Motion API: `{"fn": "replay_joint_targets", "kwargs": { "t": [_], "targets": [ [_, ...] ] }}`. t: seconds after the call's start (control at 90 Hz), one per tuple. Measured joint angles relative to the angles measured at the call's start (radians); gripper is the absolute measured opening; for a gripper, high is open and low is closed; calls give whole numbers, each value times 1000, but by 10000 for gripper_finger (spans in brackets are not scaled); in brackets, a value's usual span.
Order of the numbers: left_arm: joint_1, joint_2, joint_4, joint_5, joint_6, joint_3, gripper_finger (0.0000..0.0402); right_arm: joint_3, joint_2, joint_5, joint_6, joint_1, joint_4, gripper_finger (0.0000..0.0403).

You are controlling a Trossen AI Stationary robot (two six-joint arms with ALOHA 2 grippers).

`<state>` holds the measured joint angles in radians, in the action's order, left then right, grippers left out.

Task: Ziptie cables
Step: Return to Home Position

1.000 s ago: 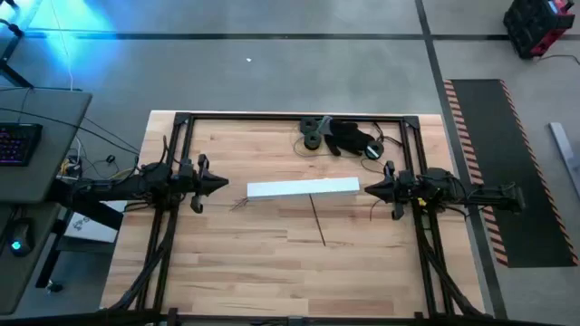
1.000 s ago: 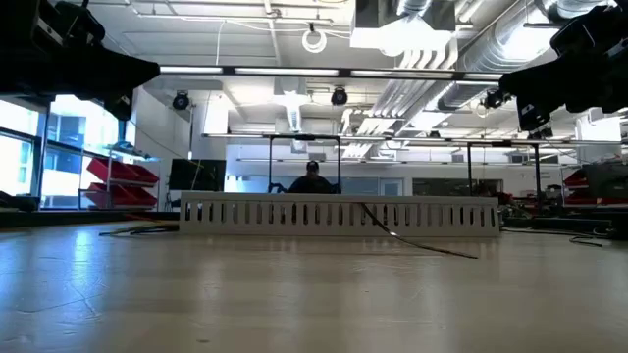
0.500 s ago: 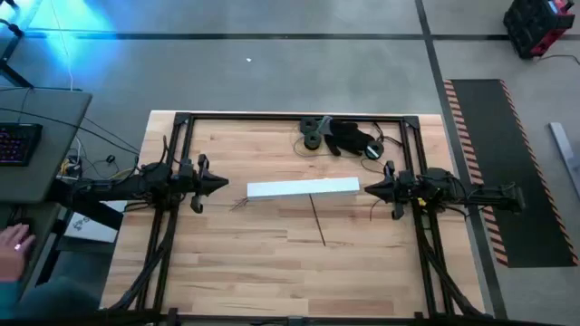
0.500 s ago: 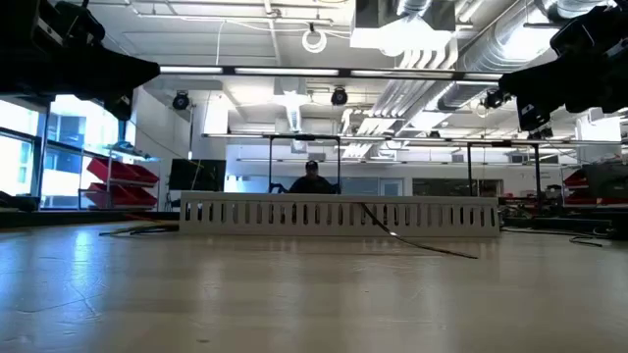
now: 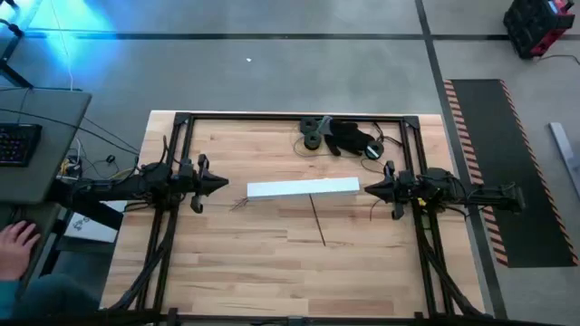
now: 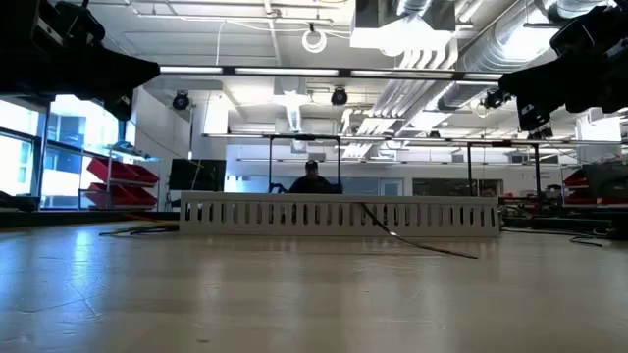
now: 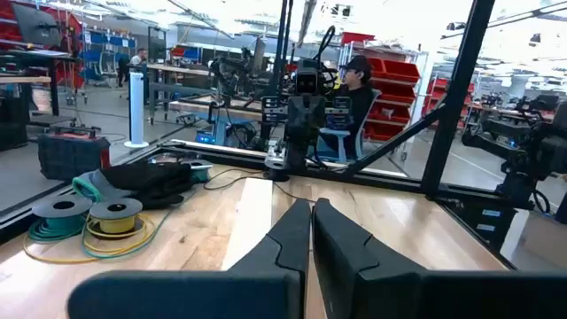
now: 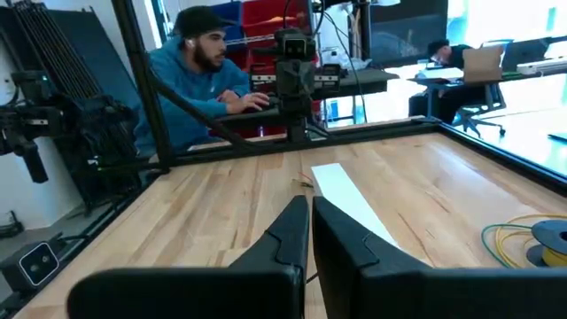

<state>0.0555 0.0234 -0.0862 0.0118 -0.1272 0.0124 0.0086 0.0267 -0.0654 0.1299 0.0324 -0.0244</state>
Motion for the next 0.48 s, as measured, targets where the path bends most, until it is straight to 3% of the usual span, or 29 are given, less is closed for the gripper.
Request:
{"fn": "replay_joint_targets", "kwargs": {
  "t": [0.478],
  "targets": [
    [0,0,0,0,0,0,0,0,0,-5,0,0,0,0]
  ]
}}
